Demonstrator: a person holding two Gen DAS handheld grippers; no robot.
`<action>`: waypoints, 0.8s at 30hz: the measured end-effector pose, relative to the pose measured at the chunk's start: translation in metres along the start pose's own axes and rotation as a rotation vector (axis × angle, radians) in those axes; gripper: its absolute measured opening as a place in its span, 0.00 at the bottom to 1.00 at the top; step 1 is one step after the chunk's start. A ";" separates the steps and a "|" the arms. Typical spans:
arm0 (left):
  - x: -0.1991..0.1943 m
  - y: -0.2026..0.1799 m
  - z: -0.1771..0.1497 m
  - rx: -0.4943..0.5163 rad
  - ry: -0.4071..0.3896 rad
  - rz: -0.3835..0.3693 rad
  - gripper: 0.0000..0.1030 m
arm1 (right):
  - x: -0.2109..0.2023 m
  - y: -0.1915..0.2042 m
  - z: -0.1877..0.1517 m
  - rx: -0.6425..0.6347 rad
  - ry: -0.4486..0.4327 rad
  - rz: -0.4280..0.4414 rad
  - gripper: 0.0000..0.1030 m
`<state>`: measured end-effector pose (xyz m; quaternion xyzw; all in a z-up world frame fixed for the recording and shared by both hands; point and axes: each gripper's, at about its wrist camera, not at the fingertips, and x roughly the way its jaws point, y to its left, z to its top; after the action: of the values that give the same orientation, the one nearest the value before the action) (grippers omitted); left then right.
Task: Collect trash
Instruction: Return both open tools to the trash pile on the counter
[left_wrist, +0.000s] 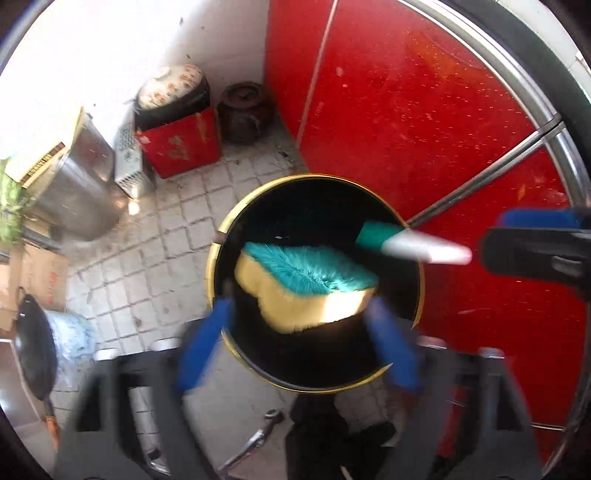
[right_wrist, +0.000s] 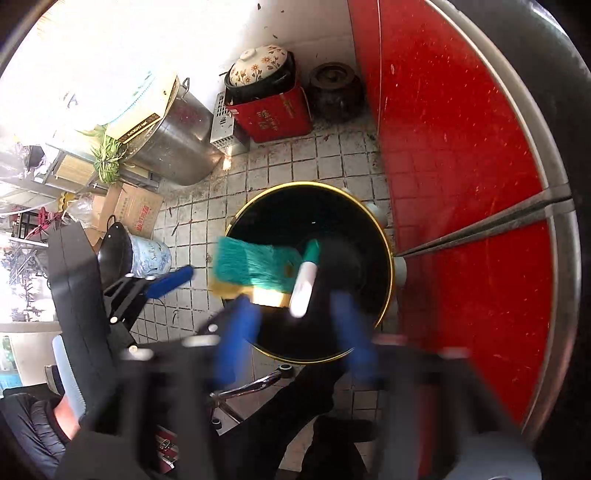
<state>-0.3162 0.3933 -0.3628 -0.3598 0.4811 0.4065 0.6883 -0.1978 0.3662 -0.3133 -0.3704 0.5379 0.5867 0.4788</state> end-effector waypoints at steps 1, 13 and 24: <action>-0.001 0.001 -0.001 -0.001 -0.002 -0.006 0.82 | -0.009 -0.001 -0.001 -0.002 -0.023 0.006 0.77; -0.103 -0.024 0.000 0.136 -0.117 0.022 0.86 | -0.136 0.014 -0.042 -0.035 -0.201 0.055 0.78; -0.247 -0.228 0.011 0.565 -0.294 -0.221 0.94 | -0.354 -0.095 -0.219 0.344 -0.571 -0.274 0.86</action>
<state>-0.1562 0.2569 -0.1002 -0.1423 0.4285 0.2273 0.8628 -0.0293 0.0883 -0.0355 -0.1741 0.4185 0.4978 0.7394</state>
